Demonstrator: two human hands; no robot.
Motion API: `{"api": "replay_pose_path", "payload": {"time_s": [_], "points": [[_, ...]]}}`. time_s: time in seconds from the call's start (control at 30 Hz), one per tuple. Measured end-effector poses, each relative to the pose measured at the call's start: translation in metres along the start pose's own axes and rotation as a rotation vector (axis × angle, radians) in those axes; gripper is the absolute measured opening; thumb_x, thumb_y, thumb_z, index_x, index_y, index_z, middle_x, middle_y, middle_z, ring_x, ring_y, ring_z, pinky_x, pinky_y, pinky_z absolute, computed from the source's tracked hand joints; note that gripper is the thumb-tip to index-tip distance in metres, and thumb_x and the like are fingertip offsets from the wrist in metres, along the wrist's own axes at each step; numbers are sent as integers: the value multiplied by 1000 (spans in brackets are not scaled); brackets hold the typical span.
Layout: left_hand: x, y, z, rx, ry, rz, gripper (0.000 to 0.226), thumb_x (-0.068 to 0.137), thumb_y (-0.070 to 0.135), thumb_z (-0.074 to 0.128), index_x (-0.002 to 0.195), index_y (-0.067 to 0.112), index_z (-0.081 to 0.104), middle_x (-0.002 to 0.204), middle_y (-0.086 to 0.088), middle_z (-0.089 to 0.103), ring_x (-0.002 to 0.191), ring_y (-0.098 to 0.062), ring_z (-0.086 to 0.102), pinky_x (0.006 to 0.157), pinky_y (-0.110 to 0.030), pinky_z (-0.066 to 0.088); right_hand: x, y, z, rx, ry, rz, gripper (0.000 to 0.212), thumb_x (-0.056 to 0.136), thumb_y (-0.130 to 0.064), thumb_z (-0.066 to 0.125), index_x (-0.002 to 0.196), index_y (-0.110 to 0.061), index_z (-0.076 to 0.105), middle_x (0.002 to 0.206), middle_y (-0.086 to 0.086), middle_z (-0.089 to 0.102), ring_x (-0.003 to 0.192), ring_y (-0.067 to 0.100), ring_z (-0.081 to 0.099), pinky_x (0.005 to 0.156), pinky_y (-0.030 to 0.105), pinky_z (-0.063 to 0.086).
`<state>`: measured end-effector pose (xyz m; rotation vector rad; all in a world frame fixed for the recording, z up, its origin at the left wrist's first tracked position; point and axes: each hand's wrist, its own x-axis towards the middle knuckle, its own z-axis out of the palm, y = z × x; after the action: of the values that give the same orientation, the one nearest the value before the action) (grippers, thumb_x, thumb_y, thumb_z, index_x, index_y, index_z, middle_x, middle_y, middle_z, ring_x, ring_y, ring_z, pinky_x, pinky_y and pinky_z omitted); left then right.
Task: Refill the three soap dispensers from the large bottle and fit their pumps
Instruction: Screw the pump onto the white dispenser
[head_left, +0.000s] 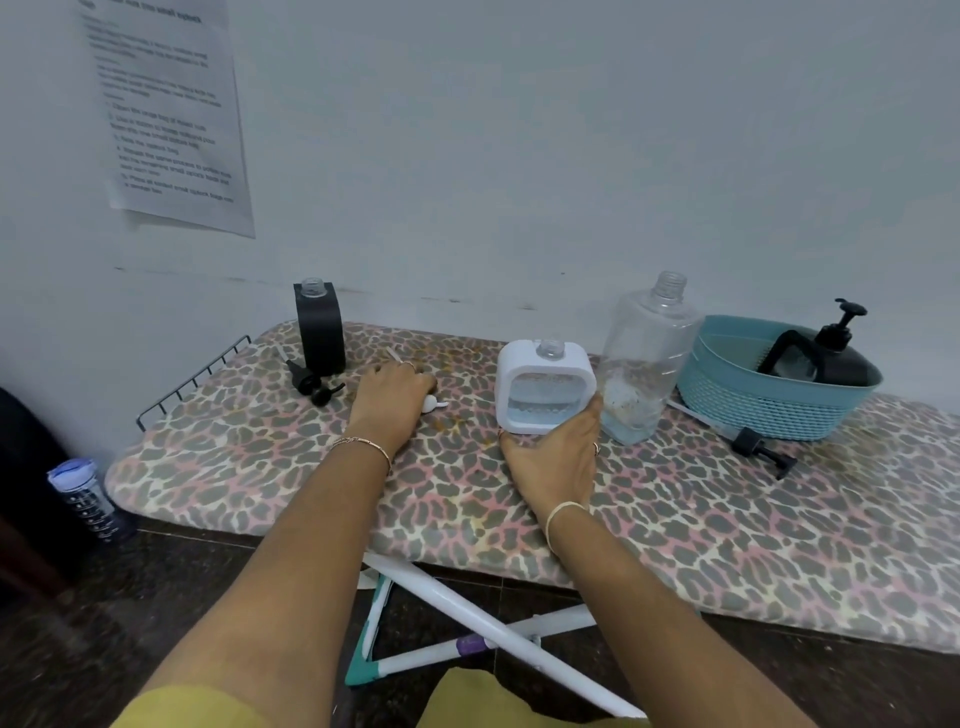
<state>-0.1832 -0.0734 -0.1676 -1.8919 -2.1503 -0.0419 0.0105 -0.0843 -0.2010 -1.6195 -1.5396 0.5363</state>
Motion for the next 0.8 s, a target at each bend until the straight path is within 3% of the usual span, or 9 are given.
{"api": "replay_pose_path", "payload": {"time_s": [0.17,0.27,0.4,0.57,0.67,0.8], "points": [[8,13,-2,-269,142,-55,40,87,5,59,124,19,55,113,-9,61,103,-29,57,87,-39,42,-1,0,-1,-8,-4,-6,122,71,-43,78,151,-5,-6,159,12,11,146,24,16,118,32,17],[12,29,-21,-714,343,-123,36,89,0,57,124,11,59,116,-12,65,103,-28,60,81,-32,42,-2,-1,-2,-8,-3,-1,121,72,-43,77,151,-4,-5,159,12,12,146,24,15,118,32,16],[28,50,-70,-1213,464,-283,34,93,15,61,125,7,56,119,-10,64,106,-22,61,85,-23,43,-3,-2,-2,-14,2,5,121,72,-46,76,151,-4,-6,158,12,12,146,24,15,118,33,16],[40,69,-119,-1369,563,-145,39,97,20,55,133,9,50,113,-6,63,95,-16,59,83,-20,44,-3,-3,-1,-6,7,15,120,72,-48,74,151,-5,-5,158,12,12,146,23,15,117,32,15],[42,80,-128,-1413,568,-100,43,96,21,56,136,10,47,112,-4,61,86,-11,56,75,-10,44,-4,-3,-2,7,14,20,119,71,-46,75,151,-6,-4,157,11,13,145,23,16,117,32,17],[41,90,-126,-1452,524,-98,43,95,20,59,134,10,45,116,-3,59,91,-11,56,72,-3,43,-5,-3,-3,10,13,24,118,71,-45,75,151,-6,-3,157,11,14,145,23,17,117,33,19]]}}
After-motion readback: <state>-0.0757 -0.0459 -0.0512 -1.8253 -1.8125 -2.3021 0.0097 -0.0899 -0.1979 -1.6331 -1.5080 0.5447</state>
